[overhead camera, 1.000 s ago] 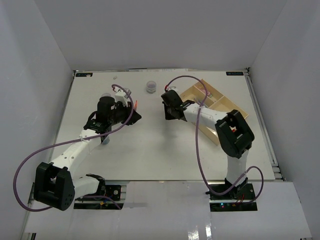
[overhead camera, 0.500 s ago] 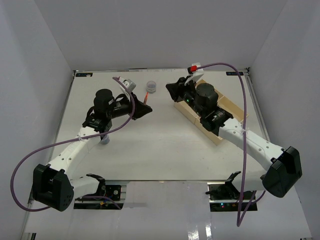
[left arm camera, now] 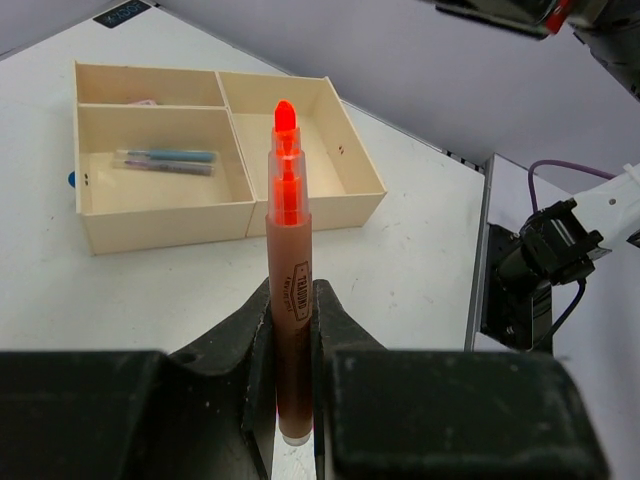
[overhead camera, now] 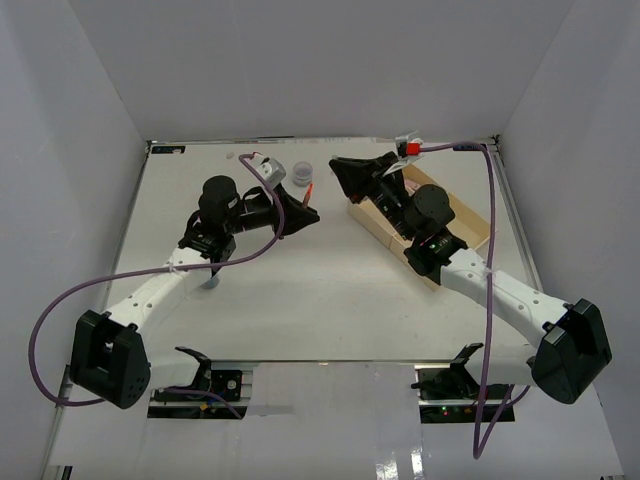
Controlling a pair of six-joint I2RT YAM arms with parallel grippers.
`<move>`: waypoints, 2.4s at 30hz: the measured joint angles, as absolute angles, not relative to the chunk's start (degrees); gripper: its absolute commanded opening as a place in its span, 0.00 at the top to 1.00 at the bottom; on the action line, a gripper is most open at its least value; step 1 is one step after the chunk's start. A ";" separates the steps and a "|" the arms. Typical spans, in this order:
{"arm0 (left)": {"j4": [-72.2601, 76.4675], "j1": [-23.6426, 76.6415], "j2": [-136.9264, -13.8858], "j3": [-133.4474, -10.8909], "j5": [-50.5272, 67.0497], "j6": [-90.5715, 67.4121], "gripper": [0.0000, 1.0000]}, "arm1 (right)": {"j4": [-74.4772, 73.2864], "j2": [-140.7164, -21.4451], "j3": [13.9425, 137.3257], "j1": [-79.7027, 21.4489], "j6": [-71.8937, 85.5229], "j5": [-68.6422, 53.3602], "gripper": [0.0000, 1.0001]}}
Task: Sort the stationery into containers
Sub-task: Close the pen cap on the pen.
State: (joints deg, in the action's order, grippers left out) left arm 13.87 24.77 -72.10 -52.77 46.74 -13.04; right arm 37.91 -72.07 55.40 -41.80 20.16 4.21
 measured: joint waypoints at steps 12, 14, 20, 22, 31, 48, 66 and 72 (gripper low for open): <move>15.07 24.77 -69.89 -50.28 46.74 -11.55 1.00 | 49.54 -75.05 54.39 -42.48 25.17 -7.77 0.92; 15.07 24.77 -69.76 -50.28 46.74 -11.35 1.00 | 50.59 -76.16 54.39 -42.52 25.67 -9.15 0.92; 15.05 24.77 -69.63 -50.26 46.74 -10.98 1.00 | 52.21 -77.76 54.39 -42.78 27.05 -11.40 0.92; 15.05 24.77 -69.56 -50.24 46.74 -10.96 1.00 | 52.69 -77.78 54.39 -42.85 27.24 -11.90 0.92; 15.07 24.77 -69.28 -50.17 46.74 -10.96 1.00 | 53.74 -77.78 54.06 -43.13 27.73 -12.40 0.92; 15.73 24.77 -68.77 -49.21 47.57 -11.05 1.00 | 54.76 -78.04 52.64 -43.31 27.81 -12.32 0.92; 16.60 24.77 -68.77 -49.21 48.84 -11.44 1.00 | 55.61 -78.26 53.17 -43.31 25.74 -11.33 0.92; 16.80 24.77 -68.77 -49.19 49.10 -11.49 1.00 | 55.61 -78.52 53.17 -43.31 25.23 -10.83 0.92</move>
